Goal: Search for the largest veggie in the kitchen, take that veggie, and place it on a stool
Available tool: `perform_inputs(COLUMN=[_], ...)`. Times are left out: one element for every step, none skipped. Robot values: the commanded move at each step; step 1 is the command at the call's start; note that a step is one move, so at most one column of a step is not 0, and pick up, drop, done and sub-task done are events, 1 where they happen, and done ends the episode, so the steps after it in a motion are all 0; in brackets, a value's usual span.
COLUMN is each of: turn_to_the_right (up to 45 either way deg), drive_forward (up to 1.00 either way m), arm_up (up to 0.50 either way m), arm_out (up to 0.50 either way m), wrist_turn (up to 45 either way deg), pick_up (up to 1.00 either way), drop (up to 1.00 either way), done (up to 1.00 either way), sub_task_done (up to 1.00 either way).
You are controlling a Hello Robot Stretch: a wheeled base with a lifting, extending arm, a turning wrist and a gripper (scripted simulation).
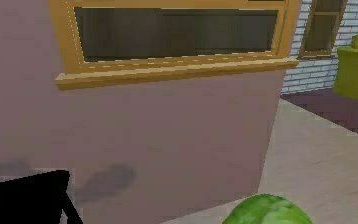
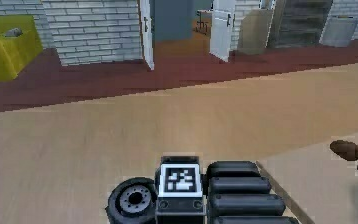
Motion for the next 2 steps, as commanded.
perform_inputs(turn_to_the_right=[0.0,-45.0], drive_forward=[0.05,0.00], arm_up=[0.00,0.00], arm_out=[0.00,0.00], wrist_turn=[0.0,0.0], pick_up=[0.00,0.00], drop=[0.00,0.00], done=[0.00,0.00], sub_task_done=[0.00,0.00])
